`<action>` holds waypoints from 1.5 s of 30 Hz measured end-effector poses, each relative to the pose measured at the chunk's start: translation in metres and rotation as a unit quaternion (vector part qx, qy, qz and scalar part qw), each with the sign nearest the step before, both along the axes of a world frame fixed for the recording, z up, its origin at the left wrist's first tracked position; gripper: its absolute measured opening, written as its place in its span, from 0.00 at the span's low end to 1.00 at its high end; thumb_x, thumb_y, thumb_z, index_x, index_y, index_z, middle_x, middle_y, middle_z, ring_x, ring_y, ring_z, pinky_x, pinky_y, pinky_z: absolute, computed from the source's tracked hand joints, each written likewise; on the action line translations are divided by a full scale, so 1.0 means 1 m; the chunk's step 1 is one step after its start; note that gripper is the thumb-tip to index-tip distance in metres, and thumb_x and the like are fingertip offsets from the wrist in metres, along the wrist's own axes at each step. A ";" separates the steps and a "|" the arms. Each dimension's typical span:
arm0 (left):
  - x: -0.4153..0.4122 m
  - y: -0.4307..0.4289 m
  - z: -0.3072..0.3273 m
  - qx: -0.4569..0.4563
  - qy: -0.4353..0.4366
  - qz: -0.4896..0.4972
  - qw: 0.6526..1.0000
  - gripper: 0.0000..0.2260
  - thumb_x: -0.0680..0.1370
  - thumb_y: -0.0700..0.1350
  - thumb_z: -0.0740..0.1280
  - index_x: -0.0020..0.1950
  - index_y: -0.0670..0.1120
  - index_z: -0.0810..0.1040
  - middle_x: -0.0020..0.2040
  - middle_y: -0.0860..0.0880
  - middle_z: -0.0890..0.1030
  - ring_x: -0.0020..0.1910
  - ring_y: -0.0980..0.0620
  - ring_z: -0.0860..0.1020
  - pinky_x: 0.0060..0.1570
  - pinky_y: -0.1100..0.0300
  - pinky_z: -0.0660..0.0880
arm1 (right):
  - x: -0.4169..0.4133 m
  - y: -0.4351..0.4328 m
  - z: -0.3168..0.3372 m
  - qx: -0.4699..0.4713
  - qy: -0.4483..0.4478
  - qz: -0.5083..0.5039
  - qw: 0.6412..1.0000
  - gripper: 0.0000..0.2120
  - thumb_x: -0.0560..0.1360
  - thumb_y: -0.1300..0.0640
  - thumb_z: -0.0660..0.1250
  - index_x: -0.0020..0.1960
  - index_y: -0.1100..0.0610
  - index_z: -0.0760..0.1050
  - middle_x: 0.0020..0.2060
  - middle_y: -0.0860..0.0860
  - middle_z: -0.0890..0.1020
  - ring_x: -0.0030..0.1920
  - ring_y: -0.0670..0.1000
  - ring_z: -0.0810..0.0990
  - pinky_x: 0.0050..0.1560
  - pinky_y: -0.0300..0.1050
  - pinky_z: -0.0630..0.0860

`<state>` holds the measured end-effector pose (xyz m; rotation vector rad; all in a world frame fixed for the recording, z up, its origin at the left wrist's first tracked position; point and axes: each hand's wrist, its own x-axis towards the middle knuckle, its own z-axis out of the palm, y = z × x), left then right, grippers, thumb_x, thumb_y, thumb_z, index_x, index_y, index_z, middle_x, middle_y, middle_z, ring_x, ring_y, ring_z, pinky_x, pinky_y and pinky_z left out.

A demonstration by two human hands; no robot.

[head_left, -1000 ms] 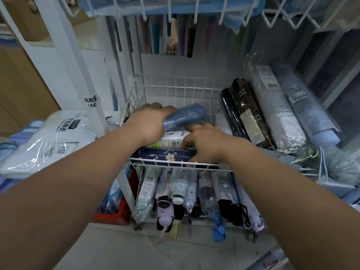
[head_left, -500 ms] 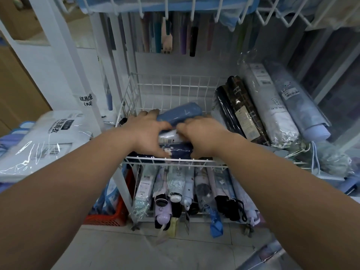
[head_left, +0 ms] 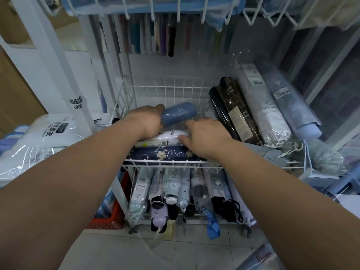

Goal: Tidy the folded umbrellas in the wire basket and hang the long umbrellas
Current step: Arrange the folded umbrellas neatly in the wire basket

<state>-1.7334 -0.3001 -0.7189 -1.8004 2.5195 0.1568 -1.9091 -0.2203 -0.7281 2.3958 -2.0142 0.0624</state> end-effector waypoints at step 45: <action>0.028 0.026 -0.009 -0.057 0.280 0.100 0.953 0.26 0.83 0.48 0.61 0.80 0.52 0.59 0.74 0.42 0.73 0.64 0.35 0.76 0.57 0.51 0.74 | -0.015 -0.042 0.018 0.131 0.129 0.101 0.978 0.20 0.80 0.47 0.67 0.68 0.50 0.67 0.54 0.53 0.80 0.47 0.54 0.74 0.48 0.47 0.68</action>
